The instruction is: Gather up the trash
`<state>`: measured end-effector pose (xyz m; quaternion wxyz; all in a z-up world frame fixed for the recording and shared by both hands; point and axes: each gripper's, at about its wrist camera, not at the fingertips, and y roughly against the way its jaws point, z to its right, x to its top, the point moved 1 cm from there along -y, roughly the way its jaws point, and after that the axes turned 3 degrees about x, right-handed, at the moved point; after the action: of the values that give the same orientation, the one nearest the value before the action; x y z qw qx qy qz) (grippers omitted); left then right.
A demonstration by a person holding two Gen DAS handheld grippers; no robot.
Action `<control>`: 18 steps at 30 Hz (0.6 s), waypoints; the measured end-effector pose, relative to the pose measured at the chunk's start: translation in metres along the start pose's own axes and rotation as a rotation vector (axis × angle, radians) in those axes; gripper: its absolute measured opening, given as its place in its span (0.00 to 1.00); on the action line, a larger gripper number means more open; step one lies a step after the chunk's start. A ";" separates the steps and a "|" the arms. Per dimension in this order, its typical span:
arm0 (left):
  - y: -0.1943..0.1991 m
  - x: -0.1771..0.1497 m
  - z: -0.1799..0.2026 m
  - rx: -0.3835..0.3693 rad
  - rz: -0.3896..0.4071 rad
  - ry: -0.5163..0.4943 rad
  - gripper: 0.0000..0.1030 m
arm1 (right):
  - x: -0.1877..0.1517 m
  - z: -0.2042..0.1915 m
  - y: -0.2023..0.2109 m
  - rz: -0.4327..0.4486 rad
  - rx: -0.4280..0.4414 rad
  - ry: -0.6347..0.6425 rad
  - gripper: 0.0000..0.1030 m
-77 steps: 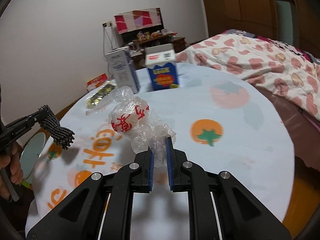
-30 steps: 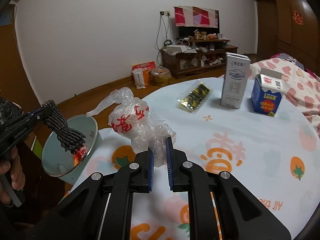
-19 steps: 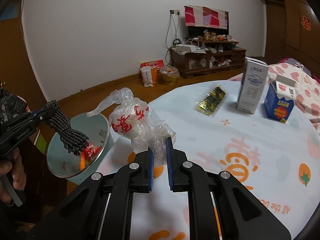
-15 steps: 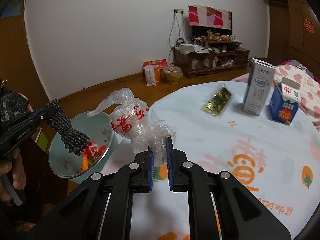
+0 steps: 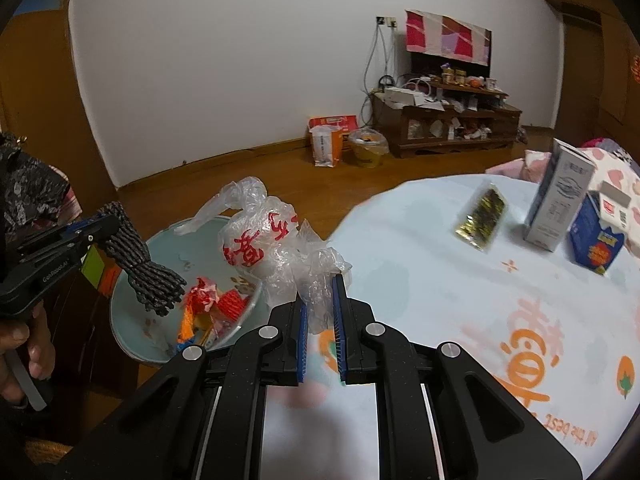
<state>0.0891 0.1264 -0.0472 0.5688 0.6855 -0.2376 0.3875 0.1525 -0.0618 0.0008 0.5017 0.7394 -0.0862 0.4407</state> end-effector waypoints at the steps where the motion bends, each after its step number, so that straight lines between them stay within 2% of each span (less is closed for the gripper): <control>1: 0.000 -0.001 -0.003 0.004 -0.002 0.004 0.11 | 0.002 -0.003 -0.003 -0.001 0.007 0.008 0.12; 4: -0.001 -0.002 -0.010 0.018 -0.005 0.020 0.14 | 0.009 -0.017 -0.011 -0.002 0.040 0.035 0.14; 6: -0.003 -0.003 -0.012 0.024 -0.014 0.029 0.19 | 0.013 -0.027 -0.016 -0.002 0.075 0.047 0.31; 7: -0.006 -0.002 -0.011 0.026 -0.018 0.030 0.26 | 0.015 -0.030 -0.017 0.007 0.080 0.048 0.47; 10: -0.006 -0.005 -0.012 0.030 -0.018 0.036 0.45 | 0.014 -0.034 -0.019 0.005 0.086 0.045 0.48; 13: -0.006 -0.006 -0.012 0.028 -0.018 0.041 0.47 | 0.010 -0.031 -0.019 -0.003 0.076 0.041 0.51; 16: -0.004 -0.006 -0.011 0.032 -0.014 0.045 0.56 | 0.008 -0.024 -0.015 0.000 0.067 0.017 0.53; 18: -0.001 -0.005 -0.009 0.028 -0.009 0.043 0.57 | 0.007 -0.020 -0.011 0.008 0.065 0.000 0.54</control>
<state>0.0844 0.1344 -0.0516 0.5659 0.6859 -0.2168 0.4028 0.1516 -0.0377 0.0009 0.4754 0.7550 -0.0748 0.4454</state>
